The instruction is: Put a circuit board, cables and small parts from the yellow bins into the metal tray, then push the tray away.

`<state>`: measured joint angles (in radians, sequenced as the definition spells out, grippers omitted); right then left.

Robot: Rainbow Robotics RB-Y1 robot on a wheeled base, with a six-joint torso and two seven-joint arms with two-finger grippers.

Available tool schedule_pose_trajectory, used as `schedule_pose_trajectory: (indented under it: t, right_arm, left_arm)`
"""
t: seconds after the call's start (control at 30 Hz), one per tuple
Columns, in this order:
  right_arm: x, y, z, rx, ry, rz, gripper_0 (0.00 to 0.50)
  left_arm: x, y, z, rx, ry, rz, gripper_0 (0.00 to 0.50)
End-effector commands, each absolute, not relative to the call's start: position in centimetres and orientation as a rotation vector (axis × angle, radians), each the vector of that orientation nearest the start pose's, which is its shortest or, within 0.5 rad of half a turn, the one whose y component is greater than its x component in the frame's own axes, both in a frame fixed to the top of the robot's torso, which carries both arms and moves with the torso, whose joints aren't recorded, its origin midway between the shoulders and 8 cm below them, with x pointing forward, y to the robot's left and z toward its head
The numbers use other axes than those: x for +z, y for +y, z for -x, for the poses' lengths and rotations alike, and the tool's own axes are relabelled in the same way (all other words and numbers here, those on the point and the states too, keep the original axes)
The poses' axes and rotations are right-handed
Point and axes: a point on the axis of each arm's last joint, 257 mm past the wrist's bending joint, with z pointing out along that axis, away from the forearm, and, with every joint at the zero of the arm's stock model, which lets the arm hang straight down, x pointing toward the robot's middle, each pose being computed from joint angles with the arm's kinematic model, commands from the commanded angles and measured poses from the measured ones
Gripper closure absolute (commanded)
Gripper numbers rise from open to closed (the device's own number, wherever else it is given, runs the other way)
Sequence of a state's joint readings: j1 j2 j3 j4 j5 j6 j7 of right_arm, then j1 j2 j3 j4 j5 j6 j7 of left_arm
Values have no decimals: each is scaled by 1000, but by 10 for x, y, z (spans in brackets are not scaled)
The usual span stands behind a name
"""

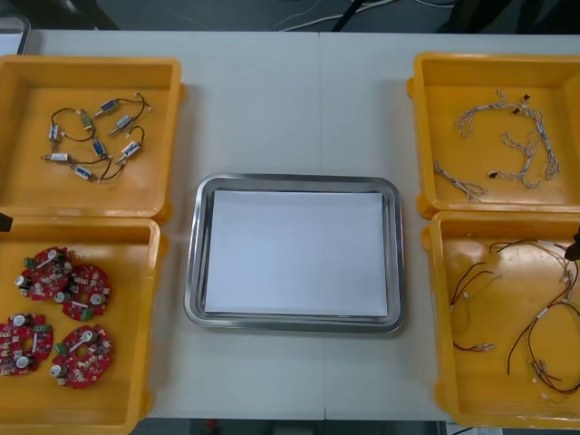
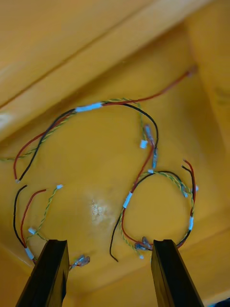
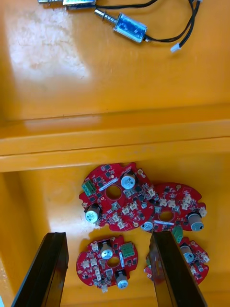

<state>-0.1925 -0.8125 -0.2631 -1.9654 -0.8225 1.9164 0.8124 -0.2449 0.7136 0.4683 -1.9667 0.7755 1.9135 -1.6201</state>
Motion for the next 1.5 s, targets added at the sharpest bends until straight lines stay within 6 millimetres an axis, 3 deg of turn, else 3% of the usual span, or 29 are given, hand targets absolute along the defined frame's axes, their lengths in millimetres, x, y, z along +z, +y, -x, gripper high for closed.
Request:
schedule_pose_trajectory:
  t: [0.03,0.27,0.4,0.57,1.0,1.2,1.5]
  right_arm:
    - [-211,-428,-361,88,2620,-1072,0]
    - [-225,-430,-358,129,2531,-1262,0]
    - [-235,-427,-358,159,2502,-1313,0]
    - [-252,-421,-356,192,2485,-1347,0]
    - [-285,-406,-354,232,2463,-1364,0]
    - [-299,-409,-350,210,2464,-1328,0]
    - [-312,-408,-347,180,2475,-1272,0]
  left_arm:
    - [-164,461,-366,45,2682,156,0]
    - [-188,478,-335,81,2712,243,0]
    - [-193,485,-327,76,2708,298,0]
    - [-201,486,-320,57,2673,488,0]
    - [-203,482,-331,32,2450,1036,0]
    - [-204,465,-348,-7,2386,1147,0]
    - [-201,457,-355,3,2302,1323,0]
